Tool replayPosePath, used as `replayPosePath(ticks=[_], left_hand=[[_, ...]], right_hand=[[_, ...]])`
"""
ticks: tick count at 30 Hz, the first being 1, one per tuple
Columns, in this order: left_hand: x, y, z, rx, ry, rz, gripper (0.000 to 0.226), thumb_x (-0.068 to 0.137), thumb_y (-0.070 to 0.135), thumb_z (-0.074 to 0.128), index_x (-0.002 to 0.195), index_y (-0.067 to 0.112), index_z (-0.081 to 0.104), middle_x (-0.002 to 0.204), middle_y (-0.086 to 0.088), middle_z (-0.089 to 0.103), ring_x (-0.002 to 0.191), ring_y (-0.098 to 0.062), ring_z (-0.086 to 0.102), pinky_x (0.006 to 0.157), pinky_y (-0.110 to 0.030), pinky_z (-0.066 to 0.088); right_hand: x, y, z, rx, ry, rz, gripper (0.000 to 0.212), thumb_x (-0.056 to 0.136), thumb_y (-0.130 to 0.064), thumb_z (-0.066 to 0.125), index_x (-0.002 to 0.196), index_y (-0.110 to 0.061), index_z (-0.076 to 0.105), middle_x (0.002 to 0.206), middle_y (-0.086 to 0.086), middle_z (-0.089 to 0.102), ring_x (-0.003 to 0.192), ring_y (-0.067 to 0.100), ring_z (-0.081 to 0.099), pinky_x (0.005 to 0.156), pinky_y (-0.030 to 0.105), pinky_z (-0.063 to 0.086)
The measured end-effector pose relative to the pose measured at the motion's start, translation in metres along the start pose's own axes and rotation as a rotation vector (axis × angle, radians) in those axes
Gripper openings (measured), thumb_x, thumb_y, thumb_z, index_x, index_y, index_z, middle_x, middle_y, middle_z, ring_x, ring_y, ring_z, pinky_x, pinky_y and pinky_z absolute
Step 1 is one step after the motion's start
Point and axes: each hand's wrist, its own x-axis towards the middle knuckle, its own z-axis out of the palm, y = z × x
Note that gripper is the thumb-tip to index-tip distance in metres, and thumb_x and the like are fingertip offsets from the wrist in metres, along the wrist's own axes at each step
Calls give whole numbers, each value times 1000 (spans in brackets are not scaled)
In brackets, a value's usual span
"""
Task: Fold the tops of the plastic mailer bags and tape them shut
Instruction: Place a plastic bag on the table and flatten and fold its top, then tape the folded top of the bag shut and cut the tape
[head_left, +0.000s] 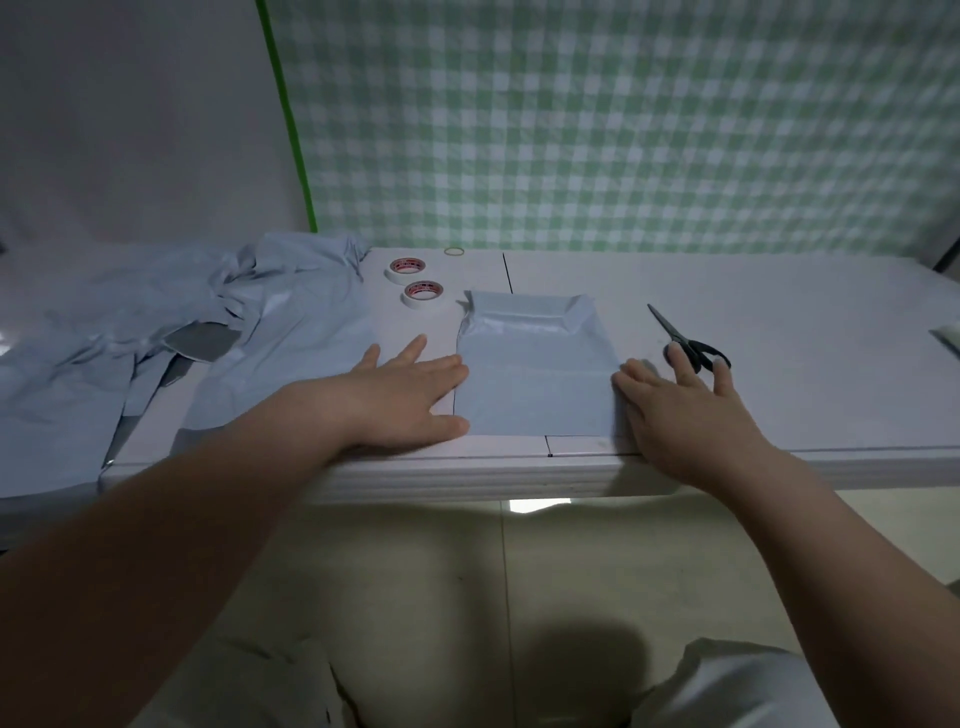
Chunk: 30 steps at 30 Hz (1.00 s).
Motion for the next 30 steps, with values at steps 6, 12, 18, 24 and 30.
replayPosePath(ticks=[6, 12, 18, 24, 30], left_hand=[[34, -26, -32, -171, 349, -18, 36, 96, 37, 46, 121, 17, 62, 130, -5, 58, 123, -26, 50, 101, -33, 39], [95, -66, -29, -165, 436, -177, 47, 91, 15, 50, 137, 25, 50, 147, -11, 37, 135, -27, 34, 108, -35, 32], [95, -56, -30, -209, 621, -177, 10, 90, 18, 59, 91, 9, 63, 112, -13, 57, 105, -30, 52, 79, -30, 35], [20, -5, -36, -1263, 418, 161, 16, 82, 20, 70, 96, 11, 68, 97, -7, 67, 89, -21, 61, 92, -36, 46], [-27, 29, -27, -1652, 205, 304, 24, 80, 21, 55, 97, 5, 61, 90, -10, 71, 82, -23, 71, 74, -29, 59]], right_hand=[[23, -17, -26, -149, 18, 55, 29, 91, -18, 35, 115, -17, 52, 123, -1, 53, 139, 28, 23, 112, 52, 12], [45, -44, -43, 127, 183, 17, 30, 91, -18, 45, 114, -26, 63, 119, 3, 60, 113, 24, 53, 104, 37, 32], [52, -55, -45, 470, 297, -13, 28, 92, -28, 49, 113, -28, 67, 118, -4, 64, 110, 19, 58, 87, 31, 47], [36, -67, -59, 1354, 178, -43, 26, 90, -30, 60, 115, -26, 66, 110, -13, 66, 102, 2, 60, 97, 32, 49], [11, -69, -60, 1674, -180, -155, 30, 82, -44, 56, 88, -16, 63, 77, -3, 62, 72, 9, 55, 63, 24, 40]])
